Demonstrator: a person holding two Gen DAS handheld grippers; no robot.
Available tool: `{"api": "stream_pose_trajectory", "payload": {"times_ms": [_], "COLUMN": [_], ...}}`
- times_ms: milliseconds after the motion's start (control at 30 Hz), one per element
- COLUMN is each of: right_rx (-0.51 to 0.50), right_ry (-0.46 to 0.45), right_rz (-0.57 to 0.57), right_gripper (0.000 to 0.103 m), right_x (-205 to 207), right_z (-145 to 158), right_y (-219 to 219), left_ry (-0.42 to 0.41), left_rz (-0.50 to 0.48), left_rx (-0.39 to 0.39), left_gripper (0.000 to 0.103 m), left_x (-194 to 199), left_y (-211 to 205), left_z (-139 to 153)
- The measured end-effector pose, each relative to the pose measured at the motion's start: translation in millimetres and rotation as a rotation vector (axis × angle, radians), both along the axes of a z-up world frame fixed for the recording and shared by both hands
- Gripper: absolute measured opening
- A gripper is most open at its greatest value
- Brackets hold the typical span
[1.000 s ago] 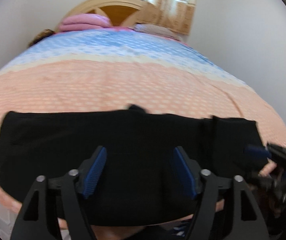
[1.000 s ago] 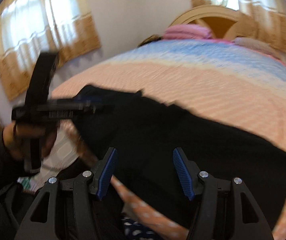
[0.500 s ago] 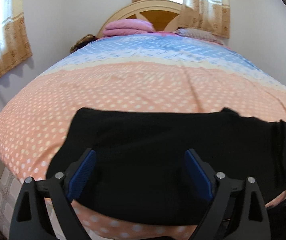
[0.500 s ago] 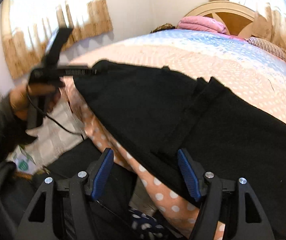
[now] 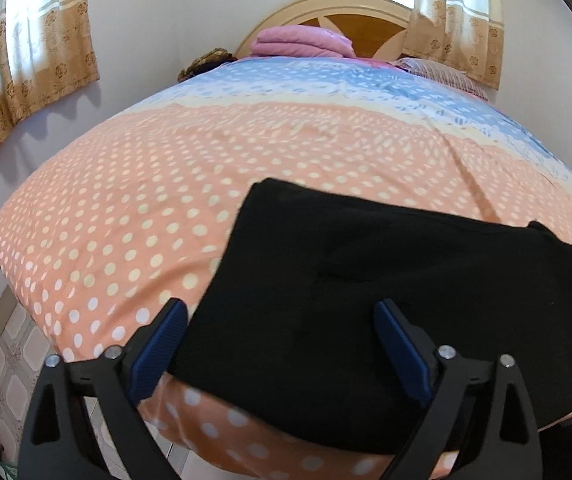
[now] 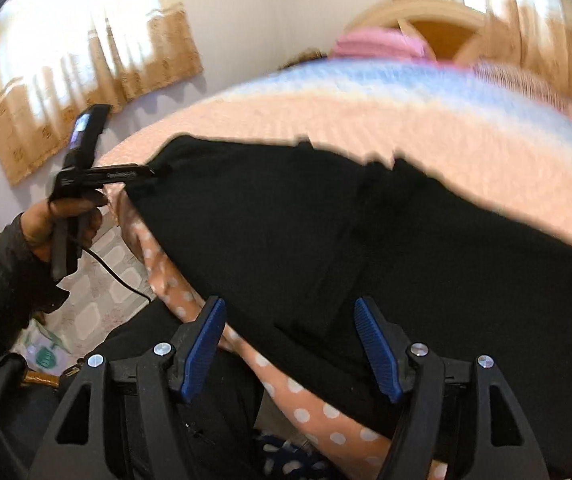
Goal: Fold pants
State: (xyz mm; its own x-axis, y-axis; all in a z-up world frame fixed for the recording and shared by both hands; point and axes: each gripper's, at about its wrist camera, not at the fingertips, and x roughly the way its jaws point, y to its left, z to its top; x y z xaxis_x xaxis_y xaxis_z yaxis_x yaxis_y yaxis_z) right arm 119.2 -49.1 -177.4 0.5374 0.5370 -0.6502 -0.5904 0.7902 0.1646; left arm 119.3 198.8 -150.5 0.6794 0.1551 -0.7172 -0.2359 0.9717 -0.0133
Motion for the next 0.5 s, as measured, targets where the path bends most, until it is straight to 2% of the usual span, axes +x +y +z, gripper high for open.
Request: {"api": "stream_pose_trajectory", "payload": {"times_ms": [67, 167, 233, 367, 433, 500], "right_rx": [-0.005, 0.008, 0.012, 0.035, 0.043, 0.046], "right_ry": [-0.009, -0.016, -0.025, -0.013, -0.014, -0.019], "right_rz": [0.002, 0.010, 0.002, -0.023, -0.028, -0.030], "right_gripper": [0.068, 0.068, 0.068, 0.068, 0.068, 0.068], "right_x": [-2, -9, -10, -7, -8, -9], "right_z": [2, 5, 3, -1, 0, 1], "right_y": [0, -2, -8, -16, -19, -20], "left_ry": [-0.011, -0.038, -0.044, -0.059, -0.066, -0.071], "left_rz": [0.010, 0.043, 0.032, 0.015, 0.010, 0.007], "left_rx": [-0.040, -0.050, -0.086, -0.206, -0.213, -0.240], "left_gripper": [0.097, 0.097, 0.096, 0.090, 0.090, 0.083], "left_x": [-2, -9, -12, -14, -14, -17], "left_y": [8, 21, 27, 37, 37, 40], "left_z": [0, 5, 3, -5, -5, -4]}}
